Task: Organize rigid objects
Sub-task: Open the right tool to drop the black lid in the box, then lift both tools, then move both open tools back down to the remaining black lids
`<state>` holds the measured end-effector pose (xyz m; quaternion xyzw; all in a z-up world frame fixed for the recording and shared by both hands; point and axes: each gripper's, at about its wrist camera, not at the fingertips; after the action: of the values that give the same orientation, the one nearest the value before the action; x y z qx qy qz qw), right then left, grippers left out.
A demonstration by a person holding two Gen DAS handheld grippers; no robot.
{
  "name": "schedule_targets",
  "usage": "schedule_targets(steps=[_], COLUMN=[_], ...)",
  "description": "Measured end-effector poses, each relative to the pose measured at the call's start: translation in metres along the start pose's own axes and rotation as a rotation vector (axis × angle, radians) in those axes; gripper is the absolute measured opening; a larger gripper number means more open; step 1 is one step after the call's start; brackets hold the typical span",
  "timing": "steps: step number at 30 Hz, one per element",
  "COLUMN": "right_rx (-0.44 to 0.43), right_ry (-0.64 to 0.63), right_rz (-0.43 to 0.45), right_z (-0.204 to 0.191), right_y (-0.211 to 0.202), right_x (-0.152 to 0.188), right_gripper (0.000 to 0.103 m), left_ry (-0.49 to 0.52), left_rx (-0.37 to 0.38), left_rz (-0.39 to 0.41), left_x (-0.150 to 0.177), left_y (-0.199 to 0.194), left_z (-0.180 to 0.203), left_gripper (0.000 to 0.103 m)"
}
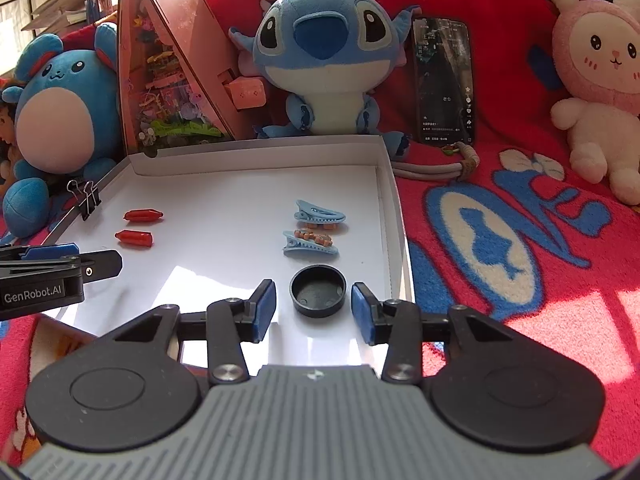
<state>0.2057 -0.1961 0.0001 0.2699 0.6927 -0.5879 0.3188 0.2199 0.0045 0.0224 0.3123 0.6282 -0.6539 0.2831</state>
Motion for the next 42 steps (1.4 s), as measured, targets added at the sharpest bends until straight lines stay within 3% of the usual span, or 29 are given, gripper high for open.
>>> schedule_targets(steps=[5, 14, 20, 42], right_rx=[-0.006, -0.023, -0.030, -0.103], right_ry=[-0.003, -0.016, -0.059, -0.133], right_rz=[0.017, 0.056, 0.081, 0.068], right_z=[0.000, -0.002, -0.003, -0.014], right_y=[-0.011, -0.035, -0.053, -0.099], right_x=[0.002, 0.011, 0.020, 0.062], right_gripper=[0.069, 0.080, 0.085, 0.088], left_ry=[0.009, 0.029, 0.048, 0.110], left_rx=[0.023, 0.062, 0.090, 0.163], left_rz=[0.015, 0.035, 0.037, 0.004], left_x=[0.003, 0.013, 0.024, 0.074], left_y=[-0.014, -0.041, -0.058, -0.101], left_z=[-0.001, 0.000, 0.001, 0.008], left_gripper=[0.076, 0.082, 0.084, 0.085])
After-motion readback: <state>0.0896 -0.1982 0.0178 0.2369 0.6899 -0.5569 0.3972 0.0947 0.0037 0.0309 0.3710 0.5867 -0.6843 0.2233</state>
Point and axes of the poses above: each gripper's, at about its wrist camera, not at the fingertips, and y roughly the way its jaws point, z to its right, x to its underside
